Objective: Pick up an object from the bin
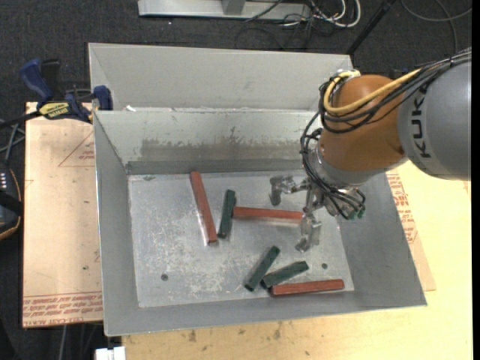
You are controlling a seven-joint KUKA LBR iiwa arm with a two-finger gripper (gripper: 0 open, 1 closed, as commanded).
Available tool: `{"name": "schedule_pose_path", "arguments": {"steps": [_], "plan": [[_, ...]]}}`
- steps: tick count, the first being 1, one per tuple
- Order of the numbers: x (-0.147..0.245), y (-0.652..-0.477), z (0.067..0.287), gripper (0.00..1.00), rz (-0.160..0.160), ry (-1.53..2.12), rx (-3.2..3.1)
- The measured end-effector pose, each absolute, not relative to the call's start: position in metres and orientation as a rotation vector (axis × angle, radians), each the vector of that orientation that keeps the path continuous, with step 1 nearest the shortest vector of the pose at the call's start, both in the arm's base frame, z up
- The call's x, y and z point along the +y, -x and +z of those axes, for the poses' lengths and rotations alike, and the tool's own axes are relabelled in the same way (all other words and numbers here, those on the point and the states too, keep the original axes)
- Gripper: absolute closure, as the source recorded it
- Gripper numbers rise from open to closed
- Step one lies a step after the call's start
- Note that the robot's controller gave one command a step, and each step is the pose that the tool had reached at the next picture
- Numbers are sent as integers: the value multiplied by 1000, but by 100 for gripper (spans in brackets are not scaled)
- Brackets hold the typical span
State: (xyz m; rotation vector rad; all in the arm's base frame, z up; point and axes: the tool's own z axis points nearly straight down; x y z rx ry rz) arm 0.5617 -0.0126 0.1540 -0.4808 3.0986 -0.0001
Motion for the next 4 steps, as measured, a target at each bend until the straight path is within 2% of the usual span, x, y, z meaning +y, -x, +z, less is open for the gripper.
{"name": "schedule_pose_path", "arguments": {"steps": [1,2,3,4], "plan": [[-11,-536,105,0,1,262,3127],[-14,-522,81,0,4,265,3135],[24,-503,78,100,-3,992,2975],[24,-503,78,100,-3,991,2975]]}}
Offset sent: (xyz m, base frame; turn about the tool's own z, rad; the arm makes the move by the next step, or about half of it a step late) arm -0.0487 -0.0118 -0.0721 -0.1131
